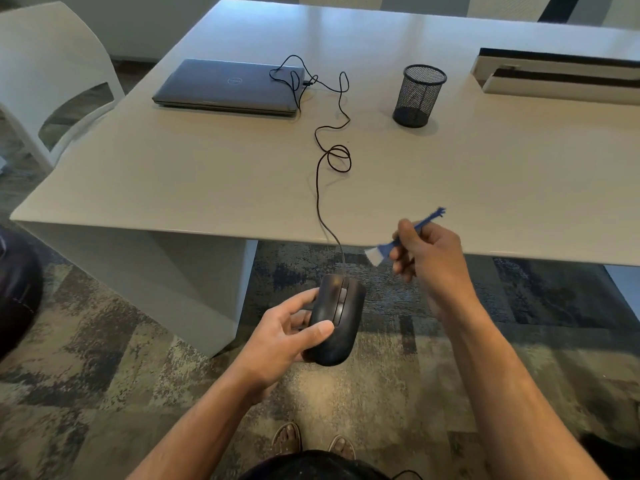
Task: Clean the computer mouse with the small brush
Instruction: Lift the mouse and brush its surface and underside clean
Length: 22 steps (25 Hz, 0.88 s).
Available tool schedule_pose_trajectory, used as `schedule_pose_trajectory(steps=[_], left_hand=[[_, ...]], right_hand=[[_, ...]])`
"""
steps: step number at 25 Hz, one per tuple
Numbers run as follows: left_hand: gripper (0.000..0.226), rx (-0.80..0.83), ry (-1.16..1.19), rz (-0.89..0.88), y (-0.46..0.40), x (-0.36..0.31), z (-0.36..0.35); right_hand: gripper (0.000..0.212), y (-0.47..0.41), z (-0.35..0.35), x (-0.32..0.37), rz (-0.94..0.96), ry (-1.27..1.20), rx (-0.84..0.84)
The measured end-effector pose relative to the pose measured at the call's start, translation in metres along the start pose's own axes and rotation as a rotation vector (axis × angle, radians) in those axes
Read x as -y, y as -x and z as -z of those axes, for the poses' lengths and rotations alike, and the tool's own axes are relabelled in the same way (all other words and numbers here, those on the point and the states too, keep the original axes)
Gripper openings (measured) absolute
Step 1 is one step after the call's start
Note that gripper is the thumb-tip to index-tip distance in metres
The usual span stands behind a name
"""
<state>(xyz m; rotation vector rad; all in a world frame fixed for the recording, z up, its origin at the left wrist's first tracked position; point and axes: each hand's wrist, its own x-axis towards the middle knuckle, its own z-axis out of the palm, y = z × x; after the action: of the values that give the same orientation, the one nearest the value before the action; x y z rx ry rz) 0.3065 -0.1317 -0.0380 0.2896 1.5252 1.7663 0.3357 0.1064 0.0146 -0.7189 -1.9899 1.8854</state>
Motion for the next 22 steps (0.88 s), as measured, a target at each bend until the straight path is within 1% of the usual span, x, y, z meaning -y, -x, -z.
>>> schedule_pose_trajectory(steps=[3, 5, 8, 12, 15, 17, 19, 22], left_hand=[[0.057, 0.031, -0.026, -0.003, 0.003, -0.001, -0.001], [0.056, 0.047, -0.035, -0.01, 0.004, -0.002, 0.0], [0.056, 0.026, -0.031, -0.023, 0.006, -0.004, 0.002], [0.057, 0.021, -0.012, -0.018, 0.01, -0.002, 0.007], [0.059, 0.016, 0.022, -0.004, 0.012, 0.0, 0.009], [0.062, 0.015, 0.056, -0.001, 0.012, -0.002, 0.01], [0.058, 0.029, 0.054, -0.005, 0.011, -0.004, 0.011], [0.053, 0.058, 0.039, -0.014, 0.01, -0.005, 0.009]], right_hand=[[0.037, -0.013, -0.017, 0.013, -0.014, 0.097, 0.188], [0.039, -0.017, -0.031, 0.02, 0.013, 0.18, 0.294], [0.041, -0.017, -0.042, 0.021, 0.038, 0.273, 0.39], [0.04, -0.016, -0.029, 0.016, -0.047, 0.232, 0.451], [0.04, -0.017, -0.016, 0.018, -0.105, 0.251, 0.495], [0.04, -0.019, -0.013, 0.021, -0.106, 0.226, 0.467], [0.038, -0.022, -0.019, 0.024, -0.088, 0.162, 0.418], [0.036, -0.021, -0.036, 0.022, -0.078, 0.104, 0.433]])
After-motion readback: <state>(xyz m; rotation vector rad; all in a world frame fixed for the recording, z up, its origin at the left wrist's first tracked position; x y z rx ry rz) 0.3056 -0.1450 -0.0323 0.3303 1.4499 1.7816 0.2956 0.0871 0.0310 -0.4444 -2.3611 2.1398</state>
